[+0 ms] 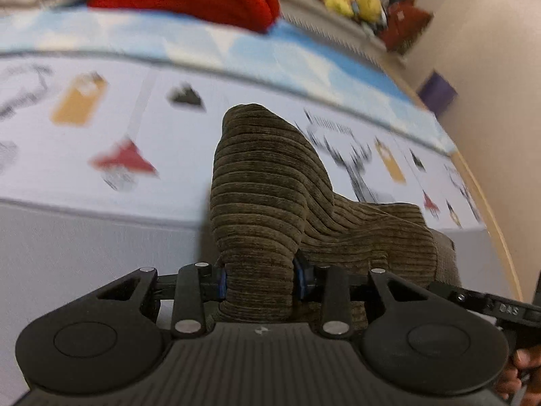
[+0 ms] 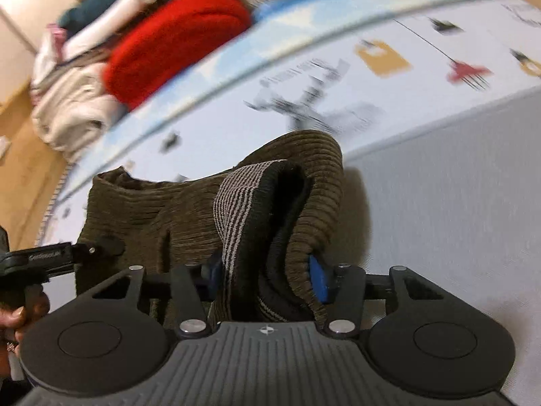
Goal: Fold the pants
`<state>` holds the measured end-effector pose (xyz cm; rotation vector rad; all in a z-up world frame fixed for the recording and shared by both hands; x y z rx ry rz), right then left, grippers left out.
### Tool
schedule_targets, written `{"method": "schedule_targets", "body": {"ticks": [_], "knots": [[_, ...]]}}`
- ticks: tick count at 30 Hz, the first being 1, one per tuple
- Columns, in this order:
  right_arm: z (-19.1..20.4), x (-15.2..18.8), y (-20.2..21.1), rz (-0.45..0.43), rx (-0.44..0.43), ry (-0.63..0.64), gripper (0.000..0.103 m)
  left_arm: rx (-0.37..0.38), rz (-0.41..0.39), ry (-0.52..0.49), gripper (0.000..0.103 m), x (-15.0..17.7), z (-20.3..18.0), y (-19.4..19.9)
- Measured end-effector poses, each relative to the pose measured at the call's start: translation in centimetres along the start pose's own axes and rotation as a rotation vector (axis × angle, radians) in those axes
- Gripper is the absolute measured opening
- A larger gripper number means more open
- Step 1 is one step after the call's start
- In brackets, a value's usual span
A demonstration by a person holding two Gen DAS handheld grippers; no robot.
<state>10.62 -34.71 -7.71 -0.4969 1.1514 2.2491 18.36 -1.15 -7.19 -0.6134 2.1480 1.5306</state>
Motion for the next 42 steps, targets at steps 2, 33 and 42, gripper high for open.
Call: {"method": "schedule_targets", "body": {"ticks": [2,33,42], "knots": [[2.2,-0.5,-0.8,-0.043,-0.048,0.035,0.051,-0.029,-0.054,0.018,0.041,-0.8,1.7,1.1],[4.9,2.0,-8.1,0.182,0.161,0.104,0.086,-0.102,0.283,0.029,0.074,3.4,7.1,0.1],[5.5,2.0,-7.6,0.181,0.111,0.127,0.05,-0.113,0.198,-0.036,0.048,2.6,6.8,0.7]]}}
Point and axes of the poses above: each gripper's, at about its wrist camera, not at the fingertips, and y roughly against the way its jaws point, z to its left, x to its underside, the point moved 3 cm from there along -y, roughly the way its jaws point, and after that the axes turned 4 degrees about -x, right-handed, at the moved point
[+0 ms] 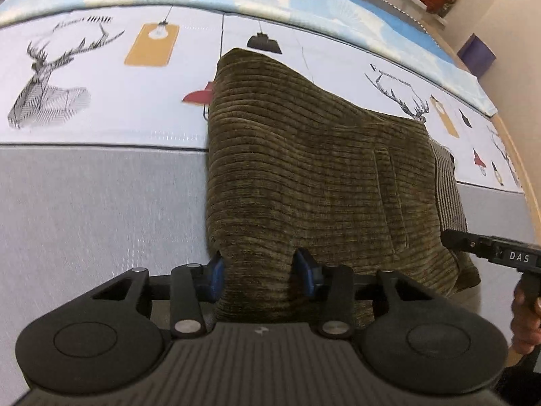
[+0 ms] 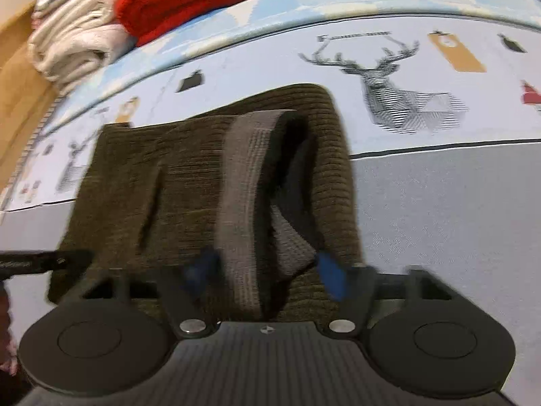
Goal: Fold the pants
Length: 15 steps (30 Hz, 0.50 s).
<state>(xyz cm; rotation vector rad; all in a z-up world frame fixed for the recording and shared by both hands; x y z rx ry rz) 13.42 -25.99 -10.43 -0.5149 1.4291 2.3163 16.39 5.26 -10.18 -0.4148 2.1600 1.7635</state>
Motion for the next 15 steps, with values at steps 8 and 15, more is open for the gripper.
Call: {"method": "schedule_targets", "body": {"ticks": [8,15], "knots": [[0.5,-0.4,1.2,-0.023,0.003,0.021,0.052,-0.121,-0.107,-0.133,0.054,0.2,-1.4,2.7],[0.6,0.5,1.1,-0.007,0.099,0.121,0.067,-0.151,-0.089,-0.479,0.057,3.6,-5.2,1.3]]}}
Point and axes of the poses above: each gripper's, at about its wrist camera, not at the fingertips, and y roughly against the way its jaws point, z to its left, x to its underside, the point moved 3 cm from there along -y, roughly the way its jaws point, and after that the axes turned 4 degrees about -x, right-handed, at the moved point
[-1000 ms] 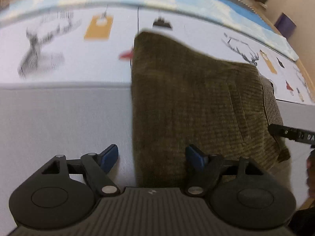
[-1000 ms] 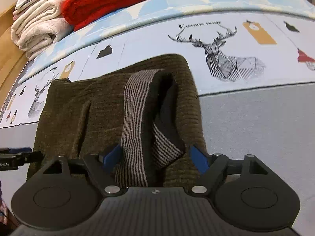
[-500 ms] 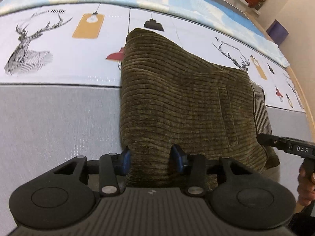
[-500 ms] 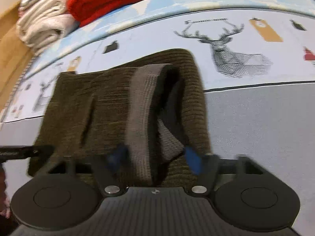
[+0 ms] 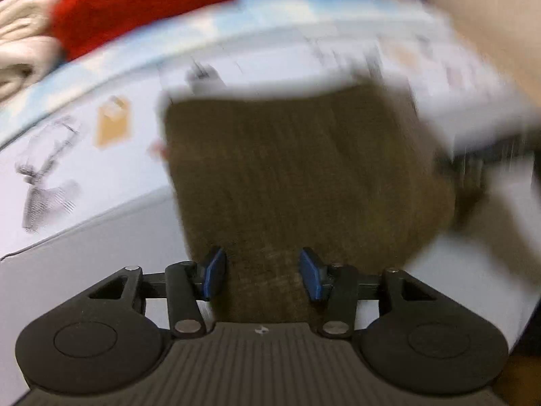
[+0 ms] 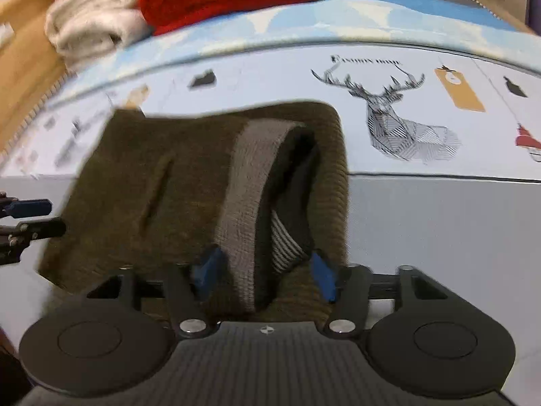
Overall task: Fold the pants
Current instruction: 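Open both grippers and release the folded pants onto the bed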
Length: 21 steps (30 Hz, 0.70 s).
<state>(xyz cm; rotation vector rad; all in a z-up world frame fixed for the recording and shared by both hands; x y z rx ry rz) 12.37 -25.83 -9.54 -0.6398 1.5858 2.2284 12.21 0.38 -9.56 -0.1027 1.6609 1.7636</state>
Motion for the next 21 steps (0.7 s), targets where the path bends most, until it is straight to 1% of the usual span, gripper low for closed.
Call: {"method": "schedule_targets", "body": {"ticks": [1,2,4,5,6,7,8,9,10,12,14,15,17,19,20,21], "knots": [[0.0,-0.1,0.2,0.004,-0.011,-0.017,0.067,-0.03,-0.02,-0.054,0.058,0.2,-0.6,0.0],[0.1,0.0,0.4,-0.002,-0.006,-0.022,0.066,-0.053,-0.038,-0.075,0.058,0.0,-0.9,0.4],[0.8,-0.2,1.6,-0.029,0.025,0.015,0.066,-0.057,-0.051,-0.02,0.058,-0.2,-0.5,1.5],[1.2,-0.3,2.5,-0.052,0.035,0.042,0.065,-0.046,-0.053,0.013,0.06,-0.3,-0.1,2.2],[1.6,-0.6,3.6,-0.085,0.043,0.062,0.065,-0.046,-0.063,0.047,0.066,-0.4,0.3,3.1],[1.9,-0.9,4.8,-0.12,0.051,0.07,0.065,-0.062,-0.085,0.071,0.07,-0.7,0.5,4.3],[2.3,-1.2,6.2,-0.164,0.06,0.074,0.065,-0.08,-0.116,0.088,0.079,-0.8,0.7,5.4],[2.6,-1.4,7.5,-0.205,0.065,0.077,0.067,-0.096,-0.162,0.107,0.086,-0.9,1.0,6.9],[3.0,-1.5,8.9,-0.247,0.072,0.079,0.07,-0.105,-0.212,0.127,0.087,-0.9,1.1,8.5],[3.8,-1.3,11.4,-0.316,0.083,0.092,0.084,-0.113,-0.289,0.171,0.092,-0.7,1.2,11.5],[4.7,-0.5,13.5,-0.371,0.089,0.131,0.09,-0.126,-0.351,0.22,0.095,-0.1,0.9,13.9],[5.1,0.0,14.2,-0.391,0.095,0.15,0.091,-0.139,-0.38,0.243,0.099,0.4,0.6,15.1],[5.6,1.4,15.4,-0.431,0.106,0.178,0.092,-0.172,-0.406,0.283,0.102,1.2,-0.3,17.0],[5.7,2.7,15.7,-0.453,0.121,0.167,0.094,-0.196,-0.42,0.322,0.102,1.8,-1.3,18.1],[5.6,3.3,15.5,-0.449,0.123,0.147,0.094,-0.207,-0.422,0.334,0.102,1.8,-1.8,18.4],[5.5,3.9,15.2,-0.424,0.12,0.127,0.094,-0.215,-0.421,0.342,0.102,2.2,-2.2,18.5]]}}
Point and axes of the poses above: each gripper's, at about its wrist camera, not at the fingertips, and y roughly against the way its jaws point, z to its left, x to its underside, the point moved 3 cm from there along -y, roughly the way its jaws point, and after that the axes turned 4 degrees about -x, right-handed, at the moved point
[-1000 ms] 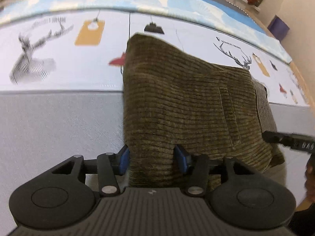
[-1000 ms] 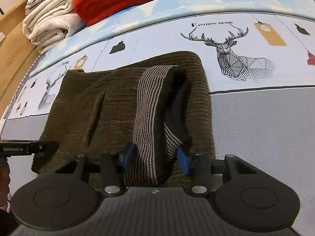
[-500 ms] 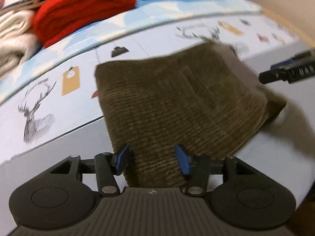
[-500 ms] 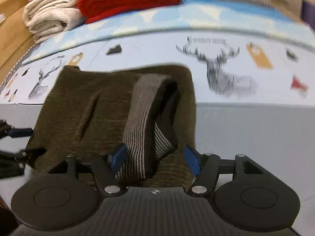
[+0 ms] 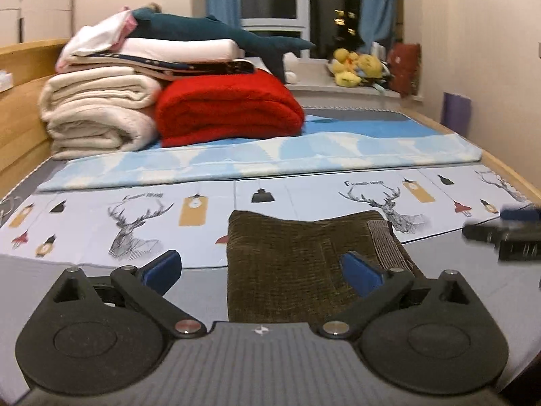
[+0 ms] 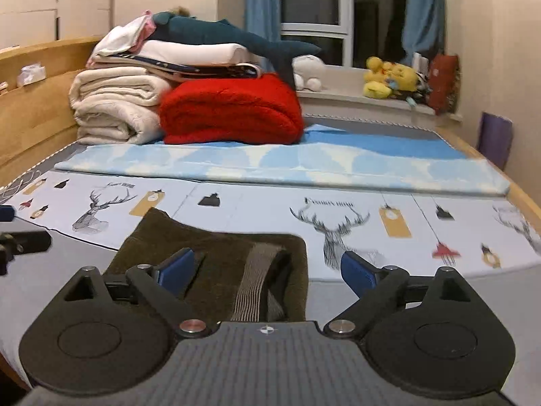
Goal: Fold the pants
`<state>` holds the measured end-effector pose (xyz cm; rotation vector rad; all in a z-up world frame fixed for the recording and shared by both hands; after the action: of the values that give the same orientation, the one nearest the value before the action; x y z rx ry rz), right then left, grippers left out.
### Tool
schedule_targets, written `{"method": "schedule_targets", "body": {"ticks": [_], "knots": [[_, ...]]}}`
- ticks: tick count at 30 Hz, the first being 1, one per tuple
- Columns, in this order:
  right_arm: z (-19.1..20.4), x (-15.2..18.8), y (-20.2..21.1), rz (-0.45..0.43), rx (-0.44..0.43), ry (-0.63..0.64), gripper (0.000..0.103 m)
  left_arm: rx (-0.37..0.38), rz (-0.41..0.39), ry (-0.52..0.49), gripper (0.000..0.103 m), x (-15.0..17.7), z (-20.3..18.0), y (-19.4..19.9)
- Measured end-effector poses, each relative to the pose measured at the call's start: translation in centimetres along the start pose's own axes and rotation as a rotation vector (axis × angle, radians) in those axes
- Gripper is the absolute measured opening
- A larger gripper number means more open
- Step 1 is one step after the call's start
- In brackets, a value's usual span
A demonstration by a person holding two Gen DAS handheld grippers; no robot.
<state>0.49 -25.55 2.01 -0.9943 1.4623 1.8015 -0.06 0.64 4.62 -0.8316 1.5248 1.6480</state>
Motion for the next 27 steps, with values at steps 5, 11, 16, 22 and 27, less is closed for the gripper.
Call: {"method": "schedule_targets", "body": {"ticks": [5,11,16,22,27], "knots": [[0.8,0.6,0.2,0.024,0.029,0.032,0.094,0.024,0.119,0.0,0.102,2.0,-0.7,-1.4],[0.7,1.8,-1.6,0.112,0.091,0.051,0.094,-0.032,0.272,0.072,0.102,3.7,0.3,-5.5],[0.4,2.0,-2.6,0.14,0.104,0.03,0.094,-0.058,0.312,0.12,0.102,3.9,1.1,-6.6],[0.1,2.3,-3.7,0.163,0.112,0.041,0.094,-0.051,0.319,0.088,0.102,3.8,0.4,-6.9],[0.2,2.4,-4.3,0.182,0.114,0.046,0.094,-0.04,0.321,0.078,0.102,3.9,0.2,-7.5]]}}
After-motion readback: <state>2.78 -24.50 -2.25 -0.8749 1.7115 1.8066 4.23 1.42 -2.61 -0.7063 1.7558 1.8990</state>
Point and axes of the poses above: each gripper's, at about its wrist camera, not at the fingertips, and y roughly against the way its jaws point, z to its left, x to its underside, the point moved 3 cm from there along -y, roughly the way its jaws point, and after that the axes turned 4 degrees about -x, right-handed, at the moved point
